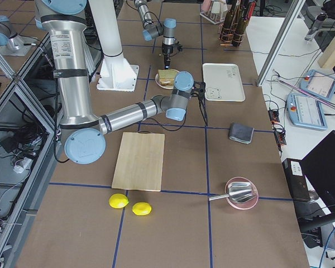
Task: Make sandwich and place on tray
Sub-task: 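Reach the left gripper to the plate rim while the right arm withdraws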
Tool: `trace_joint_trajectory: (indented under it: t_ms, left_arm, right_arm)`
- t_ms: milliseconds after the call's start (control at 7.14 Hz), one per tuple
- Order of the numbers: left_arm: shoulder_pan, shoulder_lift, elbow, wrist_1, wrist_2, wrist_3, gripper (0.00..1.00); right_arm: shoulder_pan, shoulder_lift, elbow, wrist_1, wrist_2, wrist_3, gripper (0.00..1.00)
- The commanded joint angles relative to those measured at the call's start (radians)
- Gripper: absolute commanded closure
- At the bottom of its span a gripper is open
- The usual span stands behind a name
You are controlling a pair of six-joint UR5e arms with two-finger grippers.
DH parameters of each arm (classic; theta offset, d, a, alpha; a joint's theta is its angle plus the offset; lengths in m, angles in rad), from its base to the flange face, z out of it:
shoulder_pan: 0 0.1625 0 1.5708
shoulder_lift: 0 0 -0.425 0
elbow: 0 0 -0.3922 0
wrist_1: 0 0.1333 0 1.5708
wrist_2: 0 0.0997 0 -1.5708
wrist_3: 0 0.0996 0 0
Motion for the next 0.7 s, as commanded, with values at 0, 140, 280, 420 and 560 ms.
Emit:
trace_joint_trajectory:
  t_ms: [0,140,280,420,560]
  left_arm:
    - [0.001,-0.012,0.026,-0.004,0.013,0.004,0.70]
    - [0.001,-0.014,0.032,-0.005,0.013,0.004,0.71]
    - [0.003,-0.014,0.034,-0.005,0.013,0.004,0.71]
    - [0.003,-0.014,0.032,-0.005,0.013,0.004,0.71]
    - [0.003,-0.015,0.032,-0.007,0.013,0.003,0.81]
  right_arm:
    - [0.000,-0.007,0.004,0.000,0.000,0.000,0.00]
    - [-0.002,-0.008,0.006,0.000,0.000,0.000,0.00]
    - [-0.002,-0.008,0.009,0.000,0.000,0.000,0.00]
    - [-0.002,-0.016,0.018,0.000,0.000,0.000,0.00]
    - [-0.002,-0.016,0.023,0.000,0.000,0.000,0.00]
